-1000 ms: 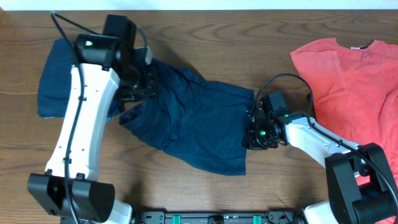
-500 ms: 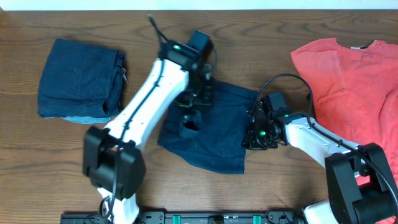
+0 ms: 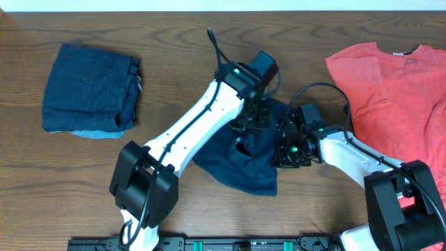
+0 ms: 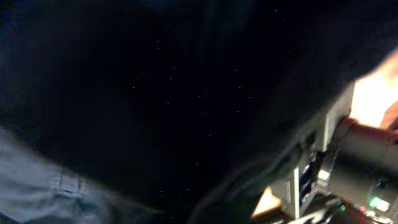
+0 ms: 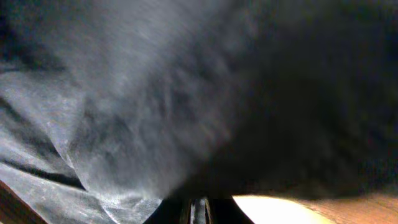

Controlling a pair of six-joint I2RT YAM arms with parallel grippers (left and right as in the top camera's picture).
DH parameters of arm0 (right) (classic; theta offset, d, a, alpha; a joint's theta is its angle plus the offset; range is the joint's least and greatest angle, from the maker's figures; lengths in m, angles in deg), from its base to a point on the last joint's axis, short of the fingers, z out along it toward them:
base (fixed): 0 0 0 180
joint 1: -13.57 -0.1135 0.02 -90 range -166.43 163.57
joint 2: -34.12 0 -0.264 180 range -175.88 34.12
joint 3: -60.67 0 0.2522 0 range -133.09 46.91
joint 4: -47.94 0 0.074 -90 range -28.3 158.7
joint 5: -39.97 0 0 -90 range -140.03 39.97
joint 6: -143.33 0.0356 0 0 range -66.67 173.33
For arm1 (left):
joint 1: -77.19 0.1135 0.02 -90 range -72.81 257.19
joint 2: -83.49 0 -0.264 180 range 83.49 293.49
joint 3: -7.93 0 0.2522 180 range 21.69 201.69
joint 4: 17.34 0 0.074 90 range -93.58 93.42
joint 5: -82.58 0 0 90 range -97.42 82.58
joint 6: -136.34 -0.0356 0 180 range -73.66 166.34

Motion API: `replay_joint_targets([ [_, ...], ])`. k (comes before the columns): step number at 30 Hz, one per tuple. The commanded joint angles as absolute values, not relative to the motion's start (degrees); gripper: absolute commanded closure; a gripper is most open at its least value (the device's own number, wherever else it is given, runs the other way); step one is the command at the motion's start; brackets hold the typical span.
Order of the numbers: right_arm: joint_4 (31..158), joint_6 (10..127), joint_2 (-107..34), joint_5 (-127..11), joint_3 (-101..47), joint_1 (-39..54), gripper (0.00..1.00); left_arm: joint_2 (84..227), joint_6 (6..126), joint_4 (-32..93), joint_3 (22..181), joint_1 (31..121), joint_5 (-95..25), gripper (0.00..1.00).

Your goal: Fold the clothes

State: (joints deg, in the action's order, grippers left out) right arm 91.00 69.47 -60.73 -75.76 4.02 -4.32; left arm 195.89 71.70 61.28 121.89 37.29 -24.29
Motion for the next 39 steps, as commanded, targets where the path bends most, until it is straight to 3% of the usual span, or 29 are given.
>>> replay_joint_targets([
  [1, 91.7, 70.0, -61.9, -72.5, 6.0, -4.9, 0.91, 195.9, 74.6, 60.3, 121.2, 36.3, -23.0, 0.87],
  [9, 91.9, 70.0, -61.9, -72.4, 6.0, -4.8, 0.89, 195.9, 76.3, 59.7, 120.9, 33.3, -23.4, 0.89],
  [12, 94.9, 70.0, -61.8, -70.5, 5.8, -4.0, 0.7, 195.9, 76.3, 59.5, 120.9, 32.6, -23.4, 0.68],
  [13, 96.4, 70.1, -61.8, -68.5, 5.7, -3.4, 0.66, 195.9, 76.3, 59.4, 120.9, 32.5, -23.4, 0.67],
  [18, 102.3, 71.3, -59.4, -64.4, 5.3, 2.9, 0.61, 195.9, 78.1, 58.8, 120.9, 32.4, -23.4, 0.53],
  [23, 106.1, 69.9, -54.7, -65.4, 4.5, 9.7, 0.57, 195.9, 77.3, 58.7, 120.9, 32.4, -22.6, 0.5],
  [28, 105.8, 53.0, -47.9, -83.1, 3.4, 12.0, 0.48, 195.9, 72.6, 61.2, 120.9, 33.7, -19.6, 0.5],
  [31, 105.3, 53.8, -45.3, -85.0, 3.4, 11.4, 0.42, 195.9, 69.6, 63.4, 120.9, 35.6, -19.6, 0.49],
  [38, 93.7, 65.7, -46.1, -79.7, 4.9, 10.5, 0.46, 195.9, 63.3, 70.8, 120.9, 38.5, -19.5, 0.49],
  [39, 91.5, 66.8, -46.4, -79.3, 5.0, 10.5, 0.46, 195.9, 62.6, 71.0, 120.9, 38.6, -19.5, 0.45],
])
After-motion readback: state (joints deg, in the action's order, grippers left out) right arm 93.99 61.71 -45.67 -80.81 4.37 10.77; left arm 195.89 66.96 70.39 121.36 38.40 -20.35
